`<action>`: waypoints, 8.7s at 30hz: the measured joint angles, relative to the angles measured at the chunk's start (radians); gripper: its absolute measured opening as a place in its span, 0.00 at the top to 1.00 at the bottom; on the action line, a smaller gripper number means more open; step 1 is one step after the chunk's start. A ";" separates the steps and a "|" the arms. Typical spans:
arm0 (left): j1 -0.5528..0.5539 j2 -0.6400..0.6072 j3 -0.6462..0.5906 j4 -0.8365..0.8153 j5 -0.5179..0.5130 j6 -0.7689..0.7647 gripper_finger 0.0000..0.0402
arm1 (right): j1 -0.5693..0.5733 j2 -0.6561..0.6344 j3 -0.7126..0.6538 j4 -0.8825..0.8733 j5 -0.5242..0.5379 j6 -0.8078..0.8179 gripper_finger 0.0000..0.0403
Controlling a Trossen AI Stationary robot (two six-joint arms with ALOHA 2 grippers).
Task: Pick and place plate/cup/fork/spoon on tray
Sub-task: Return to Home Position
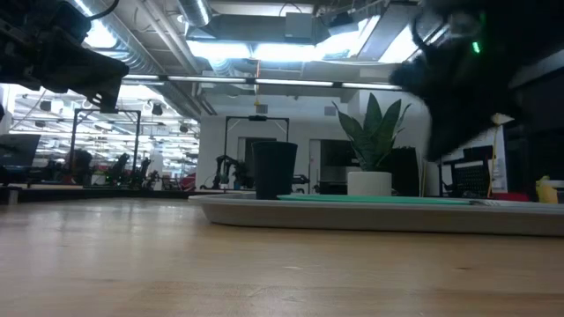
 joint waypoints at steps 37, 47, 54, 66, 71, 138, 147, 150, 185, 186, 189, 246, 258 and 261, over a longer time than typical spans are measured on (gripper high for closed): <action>0.000 0.000 0.000 0.000 0.000 0.000 0.95 | -0.022 -0.479 -0.741 1.644 -0.576 -1.572 0.89; 0.000 0.000 0.000 0.001 0.000 0.000 0.95 | -0.138 -0.765 -0.887 1.619 -0.696 -1.564 0.89; 0.000 0.000 0.000 0.001 0.000 0.000 0.95 | -0.138 -0.867 -0.887 1.591 -0.667 -1.529 0.89; 0.000 0.000 0.000 0.001 0.000 0.000 0.95 | -0.140 -1.023 -0.887 1.490 -0.616 -1.589 0.89; 0.000 0.000 0.000 0.001 0.000 0.000 0.95 | -0.140 -1.139 -0.887 1.286 -0.635 -1.557 0.89; 0.000 0.000 0.000 0.000 0.000 0.000 0.95 | -0.300 -1.438 -0.887 0.904 -0.654 -1.642 0.89; 0.000 0.000 0.000 0.000 0.000 0.000 0.95 | -0.300 -1.438 -0.887 0.904 -0.653 -1.642 0.89; 0.000 0.000 0.000 0.000 0.000 0.000 0.95 | -0.300 -1.438 -0.887 0.904 -0.653 -1.642 0.89; 0.000 0.000 0.000 0.000 0.000 0.000 0.95 | -0.299 -1.438 -0.887 0.904 -0.653 -1.642 0.89; 0.000 0.000 0.000 0.000 0.000 0.000 0.95 | -0.300 -1.438 -0.887 0.904 -0.653 -1.642 0.89; 0.000 0.000 0.000 0.000 0.000 0.000 0.95 | -0.299 -1.438 -0.887 0.904 -0.653 -1.642 0.89; 0.000 0.000 0.000 0.000 -0.001 0.000 0.95 | -0.299 -1.438 -0.886 0.904 -0.654 -1.642 0.89; 0.000 0.000 0.000 0.000 -0.001 0.000 0.95 | -0.299 -1.438 -0.886 0.904 -0.653 -1.642 0.89; 0.000 0.000 0.000 0.000 0.000 0.000 0.95 | -0.299 -1.438 -0.886 0.904 -0.654 -1.642 0.89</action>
